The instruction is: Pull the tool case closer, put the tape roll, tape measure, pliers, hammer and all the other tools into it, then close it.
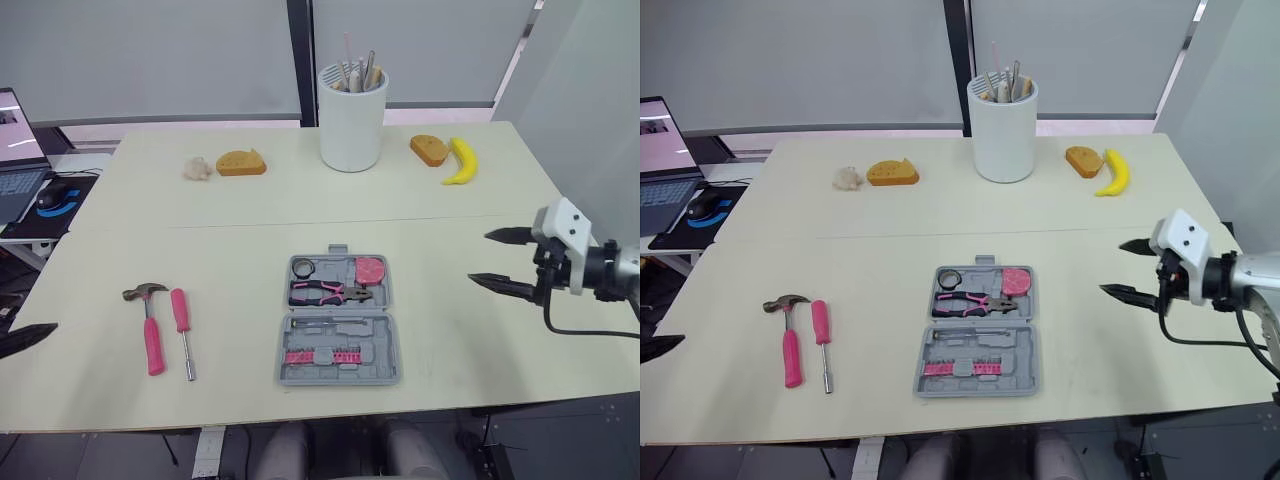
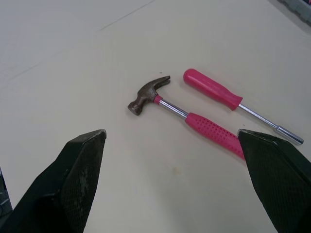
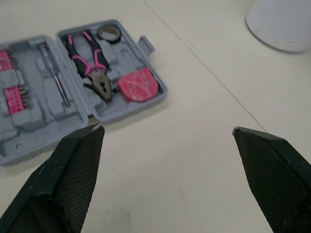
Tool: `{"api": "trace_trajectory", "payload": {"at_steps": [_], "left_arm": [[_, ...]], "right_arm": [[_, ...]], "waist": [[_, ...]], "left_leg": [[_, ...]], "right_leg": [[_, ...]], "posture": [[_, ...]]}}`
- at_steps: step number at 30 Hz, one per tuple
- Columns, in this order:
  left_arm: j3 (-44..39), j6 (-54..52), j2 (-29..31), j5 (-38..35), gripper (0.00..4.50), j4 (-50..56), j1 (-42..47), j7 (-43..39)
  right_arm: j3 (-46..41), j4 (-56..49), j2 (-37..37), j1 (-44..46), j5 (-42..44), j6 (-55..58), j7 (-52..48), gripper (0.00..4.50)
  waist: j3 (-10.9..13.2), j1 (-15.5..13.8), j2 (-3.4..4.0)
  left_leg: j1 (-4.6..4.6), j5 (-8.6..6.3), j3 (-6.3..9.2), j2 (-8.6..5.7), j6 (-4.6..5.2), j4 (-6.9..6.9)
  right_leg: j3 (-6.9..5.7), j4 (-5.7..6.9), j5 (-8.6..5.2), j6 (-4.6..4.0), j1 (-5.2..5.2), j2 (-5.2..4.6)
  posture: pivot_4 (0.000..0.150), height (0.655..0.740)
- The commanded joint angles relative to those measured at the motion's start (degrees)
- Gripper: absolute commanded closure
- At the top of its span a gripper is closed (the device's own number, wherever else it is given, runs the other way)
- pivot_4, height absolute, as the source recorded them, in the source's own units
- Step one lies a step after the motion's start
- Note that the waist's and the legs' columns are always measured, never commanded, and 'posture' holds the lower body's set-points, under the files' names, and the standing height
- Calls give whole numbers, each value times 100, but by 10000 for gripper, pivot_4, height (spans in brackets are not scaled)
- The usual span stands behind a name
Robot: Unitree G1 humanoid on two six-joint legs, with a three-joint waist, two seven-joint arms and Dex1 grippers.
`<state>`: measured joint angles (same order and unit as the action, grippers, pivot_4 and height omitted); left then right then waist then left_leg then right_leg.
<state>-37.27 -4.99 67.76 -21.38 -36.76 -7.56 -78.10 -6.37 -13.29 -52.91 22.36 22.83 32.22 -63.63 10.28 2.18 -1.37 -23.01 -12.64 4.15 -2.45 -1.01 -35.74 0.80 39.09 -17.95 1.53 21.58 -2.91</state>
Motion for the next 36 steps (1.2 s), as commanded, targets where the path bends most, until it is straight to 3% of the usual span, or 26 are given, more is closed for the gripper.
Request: {"api": "trace_trajectory", "payload": {"at_steps": [1,6,12,18,20,26,36], "left_arm": [[-506,-316,-191,-102,0,695,-515,283],[-829,-925,-1109,-209,0,2215,-1631,923],[-956,-1715,-2262,-418,0,4015,-2748,1630],[-1026,-1996,-2843,-510,0,4663,-3182,2155],[-1053,-2065,-2881,-589,0,4707,-3058,2323],[-965,-2566,-3071,-981,0,4565,-1511,3657],[454,-1902,-3620,282,0,2789,740,5564]], "right_arm": [[292,-313,329,734,356,165,17,178],[864,-226,1016,1789,572,41,-239,178],[1039,-264,1651,2207,772,-10,-198,178],[1055,-320,1940,2326,866,4,-60,178],[1104,-307,1985,2326,757,-103,-22,178],[1188,-336,2020,2202,577,-252,123,178],[1177,-752,1759,1924,397,-131,473,178]], "waist": [[-1,7,-5],[-1,-25,-3],[-16,-89,-35],[-20,-98,-42],[-20,-115,-40],[-24,-164,-46],[-27,-163,-55]], "left_leg": [[-1,0,1,0,0,-1],[-2,-1,-1,0,-1,0],[-5,-19,0,0,0,-11],[1,-28,1,-1,1,-21],[2,-28,10,0,1,-20],[4,-29,12,-2,0,-26],[4,-32,7,-6,-5,-26]], "right_leg": [[0,0,0,0,1,0],[4,-2,1,-1,5,-2],[0,-6,1,-2,4,-3],[-4,-8,2,-2,-10,-5],[-14,-6,2,-3,-8,-4],[-17,-7,3,-2,-3,-4],[-13,-2,6,1,-14,0]], "posture": [[1500,7400],[1500,7400],[1500,7400],[1500,7400],[1500,7400],[1500,7400],[1500,7400]]}}
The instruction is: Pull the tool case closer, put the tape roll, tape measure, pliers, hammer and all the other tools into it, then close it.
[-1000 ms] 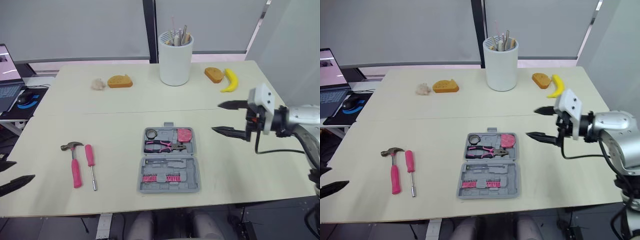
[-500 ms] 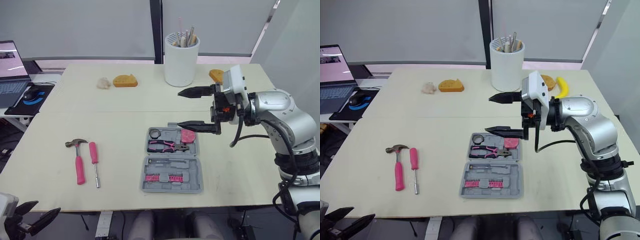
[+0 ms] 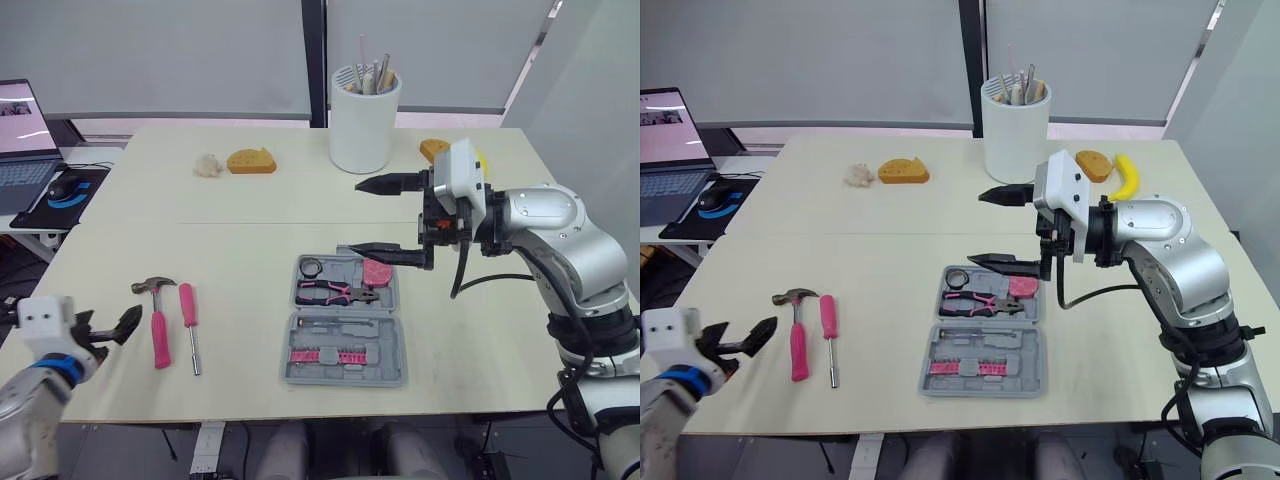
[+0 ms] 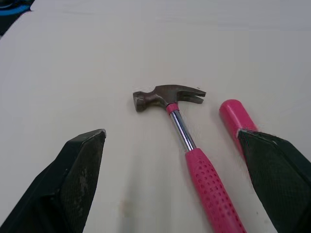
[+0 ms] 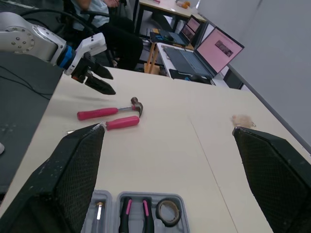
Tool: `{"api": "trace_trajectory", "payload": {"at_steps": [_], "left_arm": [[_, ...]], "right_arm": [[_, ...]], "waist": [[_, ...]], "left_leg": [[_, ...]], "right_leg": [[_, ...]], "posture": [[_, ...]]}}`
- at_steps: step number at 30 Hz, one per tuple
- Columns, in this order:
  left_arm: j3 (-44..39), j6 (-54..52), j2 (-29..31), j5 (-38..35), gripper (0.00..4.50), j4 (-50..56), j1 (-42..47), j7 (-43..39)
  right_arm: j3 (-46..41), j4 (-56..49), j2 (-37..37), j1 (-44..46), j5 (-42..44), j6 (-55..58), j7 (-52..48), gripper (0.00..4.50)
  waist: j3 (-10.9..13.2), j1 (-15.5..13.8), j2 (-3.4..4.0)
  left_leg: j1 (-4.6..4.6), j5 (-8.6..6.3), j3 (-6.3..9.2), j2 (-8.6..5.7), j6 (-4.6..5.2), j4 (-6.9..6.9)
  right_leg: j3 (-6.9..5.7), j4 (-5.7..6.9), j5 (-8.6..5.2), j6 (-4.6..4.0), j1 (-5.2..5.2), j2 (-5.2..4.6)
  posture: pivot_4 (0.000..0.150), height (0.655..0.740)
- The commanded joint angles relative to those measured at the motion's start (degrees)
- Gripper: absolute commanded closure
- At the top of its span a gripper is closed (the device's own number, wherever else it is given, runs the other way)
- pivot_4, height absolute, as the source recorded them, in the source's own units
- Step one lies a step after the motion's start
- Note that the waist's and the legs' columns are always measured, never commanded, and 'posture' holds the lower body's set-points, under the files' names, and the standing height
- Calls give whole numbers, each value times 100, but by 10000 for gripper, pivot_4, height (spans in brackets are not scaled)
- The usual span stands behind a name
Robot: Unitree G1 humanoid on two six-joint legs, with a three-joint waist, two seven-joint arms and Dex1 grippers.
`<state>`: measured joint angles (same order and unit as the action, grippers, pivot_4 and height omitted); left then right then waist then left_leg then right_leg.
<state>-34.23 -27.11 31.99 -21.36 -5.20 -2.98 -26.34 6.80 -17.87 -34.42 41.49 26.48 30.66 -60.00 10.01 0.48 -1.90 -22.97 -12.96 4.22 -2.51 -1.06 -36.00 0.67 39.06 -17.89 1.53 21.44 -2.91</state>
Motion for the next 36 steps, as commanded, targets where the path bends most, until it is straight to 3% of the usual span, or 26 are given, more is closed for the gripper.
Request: {"api": "trace_trajectory", "payload": {"at_steps": [1,23,27,36], "left_arm": [[221,423,-95,340,0,-603,448,478],[1026,1101,-65,783,0,-2896,2042,709],[1045,1115,-55,852,8934,-3099,2188,844],[966,1068,-18,795,38862,-3199,2201,931]], "right_arm": [[-168,-349,-122,-12,46,65,148,178],[-289,-774,-355,-45,265,551,606,178],[-279,-760,-367,-37,217,522,605,0],[-314,-791,-396,-69,242,559,652,0]], "waist": [[0,8,-2],[-3,-16,-6],[-3,-15,-6],[-3,-15,-6]], "left_leg": [[-1,0,0,1,0,0],[-1,-1,2,-1,-3,-5],[-1,-1,2,-1,-3,-5],[0,-1,2,-1,-3,-5]], "right_leg": [[0,0,0,0,2,1],[-4,2,2,4,-1,0],[-4,2,2,4,-1,0],[-2,2,2,4,0,0]], "posture": [[1500,7400],[1500,7400],[1500,7400],[1500,7400]]}}
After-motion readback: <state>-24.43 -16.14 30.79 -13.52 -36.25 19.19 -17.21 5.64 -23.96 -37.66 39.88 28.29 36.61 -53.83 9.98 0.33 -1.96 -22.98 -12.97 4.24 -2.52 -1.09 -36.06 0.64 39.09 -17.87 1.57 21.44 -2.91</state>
